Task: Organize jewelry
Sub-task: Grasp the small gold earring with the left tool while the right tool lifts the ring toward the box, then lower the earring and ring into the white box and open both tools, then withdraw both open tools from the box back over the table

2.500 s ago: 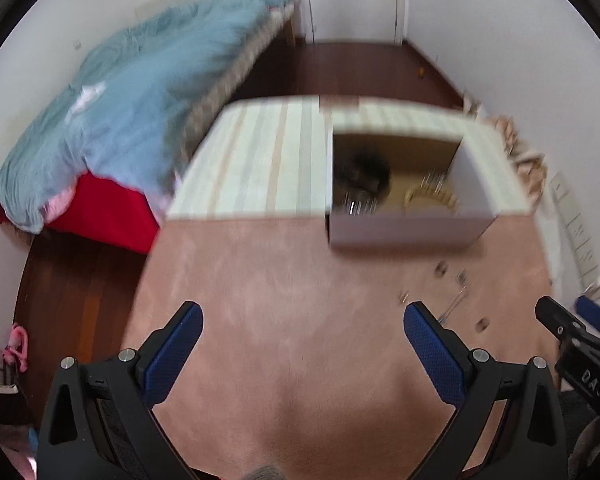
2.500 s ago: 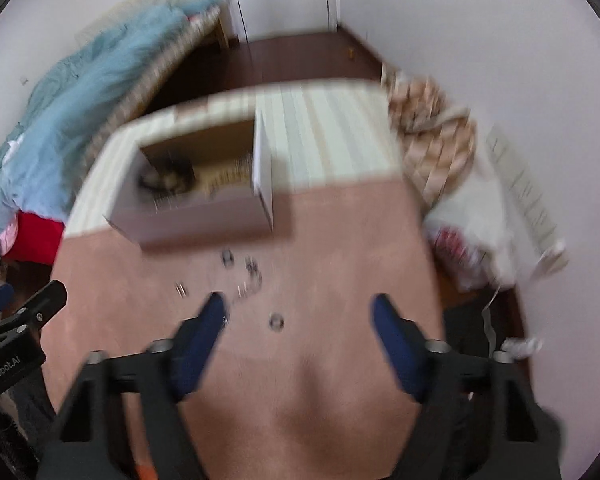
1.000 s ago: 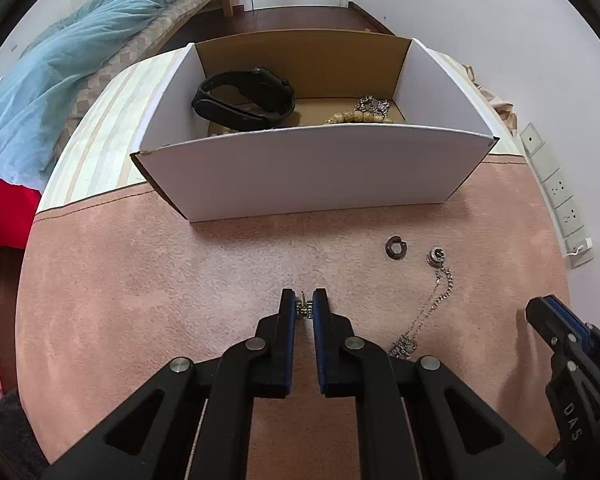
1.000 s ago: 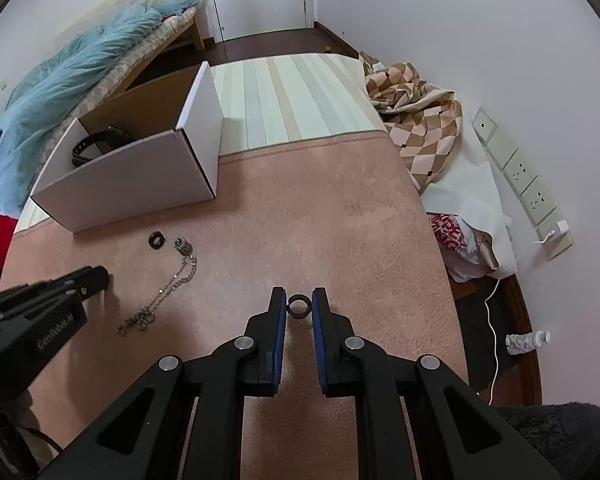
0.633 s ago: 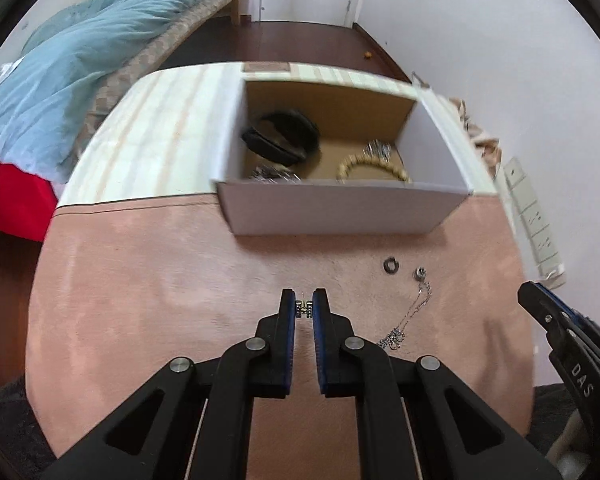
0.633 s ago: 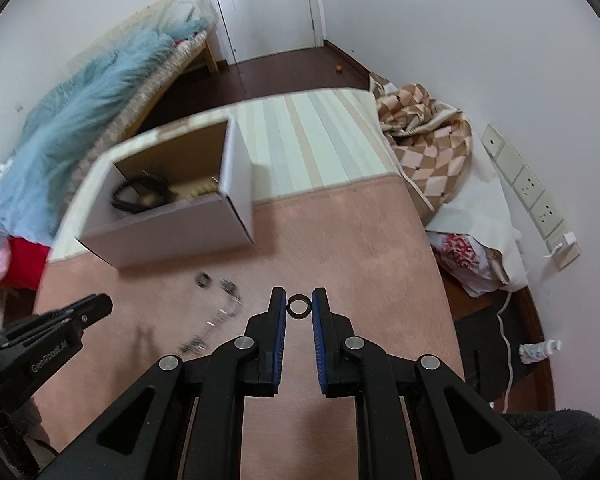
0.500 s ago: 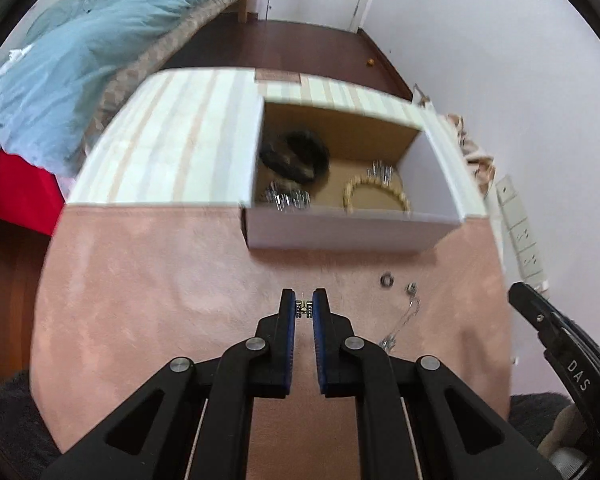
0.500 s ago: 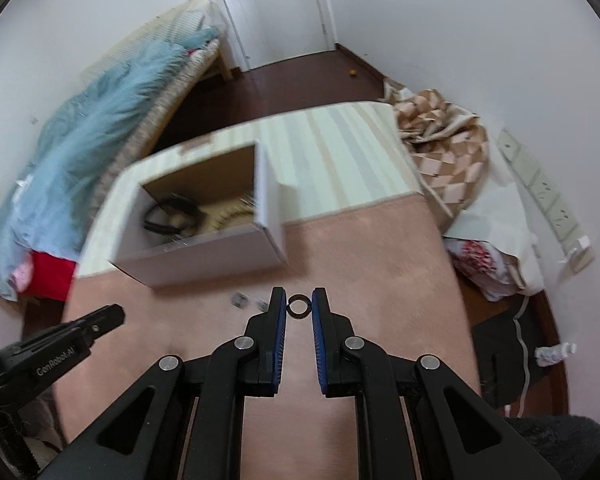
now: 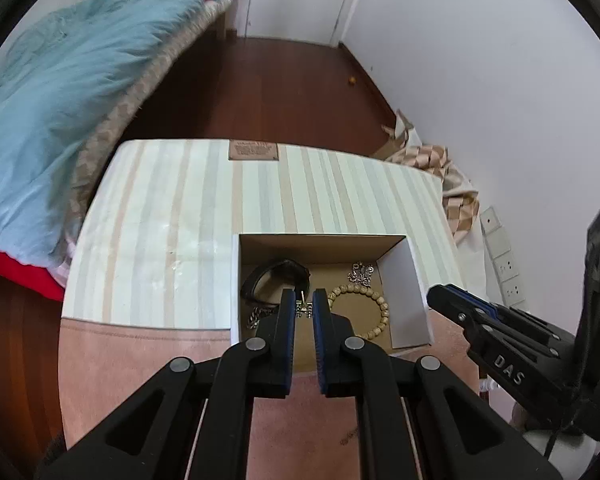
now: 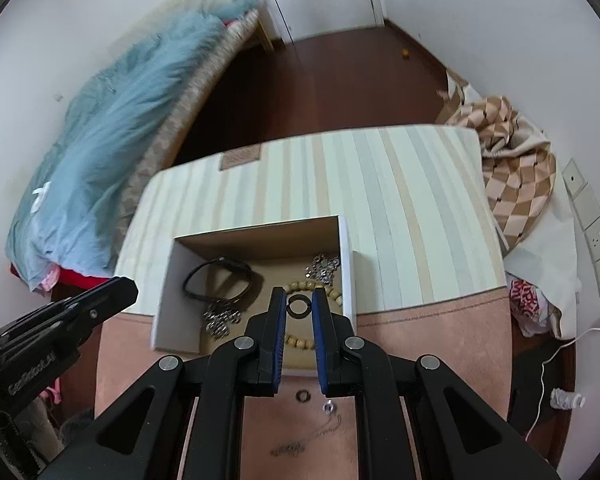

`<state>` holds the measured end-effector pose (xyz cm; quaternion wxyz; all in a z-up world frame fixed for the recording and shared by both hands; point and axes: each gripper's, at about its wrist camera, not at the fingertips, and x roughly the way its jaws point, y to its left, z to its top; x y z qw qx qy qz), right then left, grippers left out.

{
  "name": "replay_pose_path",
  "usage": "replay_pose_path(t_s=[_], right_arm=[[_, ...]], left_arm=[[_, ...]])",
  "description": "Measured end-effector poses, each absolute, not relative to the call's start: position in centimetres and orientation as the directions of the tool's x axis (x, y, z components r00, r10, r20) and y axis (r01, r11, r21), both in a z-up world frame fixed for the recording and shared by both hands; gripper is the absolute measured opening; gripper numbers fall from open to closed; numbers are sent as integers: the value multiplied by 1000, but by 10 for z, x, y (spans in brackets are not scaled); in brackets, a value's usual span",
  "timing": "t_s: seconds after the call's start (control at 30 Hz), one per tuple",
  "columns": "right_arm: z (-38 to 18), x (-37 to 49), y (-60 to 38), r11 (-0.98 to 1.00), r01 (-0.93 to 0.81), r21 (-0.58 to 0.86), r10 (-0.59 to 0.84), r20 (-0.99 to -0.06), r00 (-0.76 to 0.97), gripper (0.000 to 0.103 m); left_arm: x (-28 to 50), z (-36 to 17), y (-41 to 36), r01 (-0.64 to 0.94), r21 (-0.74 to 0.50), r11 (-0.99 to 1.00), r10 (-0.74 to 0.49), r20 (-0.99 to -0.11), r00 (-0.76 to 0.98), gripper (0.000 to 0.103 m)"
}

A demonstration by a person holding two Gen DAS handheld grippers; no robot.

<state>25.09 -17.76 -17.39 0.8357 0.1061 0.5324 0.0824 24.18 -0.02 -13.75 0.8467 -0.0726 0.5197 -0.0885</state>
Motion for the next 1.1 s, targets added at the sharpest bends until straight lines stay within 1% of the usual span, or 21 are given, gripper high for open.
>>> replay_pose_path(t_s=[0.17, 0.23, 0.27, 0.37, 0.4, 0.43, 0.47, 0.5, 0.53, 0.6, 0.63, 0.67, 0.7, 0.73, 0.77, 0.8, 0.83, 0.9, 0.97, 1.1], right_arm=[[-194, 276, -176, 964, -26, 265, 259, -913, 316, 14], [-198, 279, -177, 963, -19, 269, 263, -919, 294, 25], [-198, 279, -179, 962, -15, 273, 265, -918, 294, 33], [-195, 277, -183, 964, -10, 264, 254, -915, 312, 34], [-193, 275, -184, 965, -11, 260, 250, -914, 319, 34], [-191, 274, -185, 966, -12, 260, 249, -913, 324, 34], [-189, 272, -185, 968, -13, 250, 240, -912, 332, 35], [-186, 269, -185, 971, -17, 239, 230, -911, 342, 35], [-184, 268, -185, 972, -20, 235, 227, -909, 349, 36], [-178, 263, -185, 976, -21, 216, 209, -907, 366, 44], [-176, 261, -186, 978, -22, 208, 201, -905, 374, 46], [-174, 258, -185, 981, -26, 193, 188, -905, 382, 52], [-172, 255, -184, 985, -29, 168, 166, -906, 389, 60], [-171, 253, -183, 988, -31, 152, 152, -906, 394, 63], [-170, 250, -182, 991, -36, 129, 133, -906, 402, 69], [-169, 246, -181, 994, -39, 103, 110, -908, 405, 77], [-170, 244, -179, 996, -42, 82, 92, -909, 407, 81], [-172, 237, -176, 998, -45, 42, 57, -911, 408, 96], [-175, 231, -174, 999, -50, 6, 25, -914, 406, 99], [-175, 219, -169, 998, -52, -37, -12, -909, 417, 99]], left_arm=[[261, -153, -1, 35, -179, 983, -179, -907, 382, 10], [265, -155, 0, 29, -158, 987, -157, -912, 379, 11], [265, -156, 1, 26, -149, 989, -147, -913, 379, 11], [265, -156, 4, 17, -127, 992, -124, -913, 389, 14], [264, -156, 5, 16, -121, 992, -118, -912, 393, 20], [263, -155, 6, 12, -112, 994, -107, -911, 398, 35], [261, -155, 8, 6, -104, 995, -97, -909, 405, 46], [257, -153, 10, -1, -105, 995, -95, -903, 420, 66], [256, -152, 11, -6, -104, 995, -92, -899, 429, 73], [251, -151, 14, -16, -94, 995, -78, -894, 440, 73], [249, -151, 15, -20, -91, 996, -73, -894, 442, 73], [246, -151, 16, -23, -85, 996, -66, -893, 445, 74], [243, -150, 16, -27, -71, 997, -51, -893, 448, 80], [241, -150, 17, -30, -60, 998, -40, -892, 451, 91], [238, -150, 16, -30, -50, 998, -31, -889, 457, 94], [234, -149, 17, -31, -37, 999, -18, -883, 468, 97], [232, -149, 16, -34, -25, 999, -6, -880, 475, 98], [226, -149, 16, -40, 2, 999, 21, -874, 486, 99], [220, -151, 15, -45, 30, 999, 49, -868, 494, 100], [211, -154, 16, -55, 43, 998, 64, -871, 487, 101]])
